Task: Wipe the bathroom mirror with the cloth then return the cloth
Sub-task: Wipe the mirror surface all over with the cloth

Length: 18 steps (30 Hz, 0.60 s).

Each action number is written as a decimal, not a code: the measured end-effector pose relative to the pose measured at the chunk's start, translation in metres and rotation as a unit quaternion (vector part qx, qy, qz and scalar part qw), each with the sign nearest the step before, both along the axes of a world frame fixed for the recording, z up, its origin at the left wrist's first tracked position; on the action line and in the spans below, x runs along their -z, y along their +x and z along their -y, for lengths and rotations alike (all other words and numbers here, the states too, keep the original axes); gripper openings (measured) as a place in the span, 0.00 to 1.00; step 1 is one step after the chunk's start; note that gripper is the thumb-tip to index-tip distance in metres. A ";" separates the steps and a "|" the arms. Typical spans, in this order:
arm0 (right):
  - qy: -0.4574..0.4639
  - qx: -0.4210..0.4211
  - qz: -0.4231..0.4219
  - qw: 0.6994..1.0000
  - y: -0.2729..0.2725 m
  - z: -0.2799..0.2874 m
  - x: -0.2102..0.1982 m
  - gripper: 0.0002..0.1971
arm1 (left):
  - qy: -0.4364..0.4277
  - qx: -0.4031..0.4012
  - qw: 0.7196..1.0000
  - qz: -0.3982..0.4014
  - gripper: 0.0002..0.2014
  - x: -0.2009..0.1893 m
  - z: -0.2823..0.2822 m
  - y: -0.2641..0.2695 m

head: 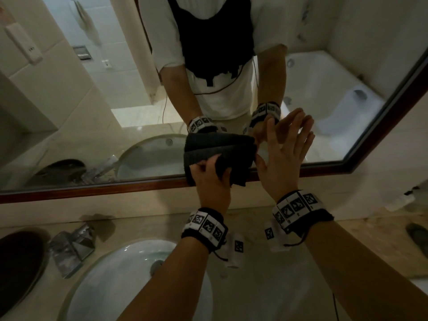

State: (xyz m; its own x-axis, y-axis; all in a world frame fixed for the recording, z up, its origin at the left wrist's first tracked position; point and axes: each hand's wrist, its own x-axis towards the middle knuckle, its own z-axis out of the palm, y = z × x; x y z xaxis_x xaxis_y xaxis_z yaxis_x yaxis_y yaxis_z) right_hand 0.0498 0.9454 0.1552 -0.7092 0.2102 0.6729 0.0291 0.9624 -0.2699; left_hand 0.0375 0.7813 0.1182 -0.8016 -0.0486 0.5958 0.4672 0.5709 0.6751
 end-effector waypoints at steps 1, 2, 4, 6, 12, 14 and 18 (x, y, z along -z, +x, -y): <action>-0.002 0.001 0.001 1.000 0.000 0.001 0.000 0.43 | -0.004 0.001 1.000 0.002 0.25 0.000 0.006 -0.001; -0.004 0.002 0.001 1.000 0.000 0.001 0.000 0.44 | 0.005 -0.002 1.000 0.011 0.24 -0.003 0.011 -0.002; -0.005 0.003 -0.003 1.000 -0.001 0.001 0.000 0.45 | 0.041 -0.031 0.998 0.032 0.22 -0.008 0.024 -0.004; -0.007 0.005 -0.007 1.000 -0.001 0.002 0.001 0.46 | 0.063 -0.062 0.996 0.033 0.22 -0.011 0.045 -0.008; -0.009 0.013 -0.002 1.000 -0.002 0.004 0.000 0.47 | 0.091 -0.130 0.985 0.063 0.25 -0.007 0.135 -0.026; -0.009 0.010 -0.007 1.000 -0.002 0.004 0.001 0.47 | 0.094 -0.126 0.985 0.074 0.26 -0.007 0.144 -0.027; -0.011 0.011 -0.005 1.000 -0.002 0.004 0.002 0.47 | 0.118 -0.121 0.983 0.065 0.27 -0.007 0.142 -0.027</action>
State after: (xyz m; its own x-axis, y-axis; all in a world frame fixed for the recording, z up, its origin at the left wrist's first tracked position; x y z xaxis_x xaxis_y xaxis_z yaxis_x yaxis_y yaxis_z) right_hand 0.0474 0.9410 0.1537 -0.6978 0.2406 0.6747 0.0474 0.9553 -0.2917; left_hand 0.0105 0.6392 0.1251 -0.8183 -0.3724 0.4378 0.2368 0.4755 0.8472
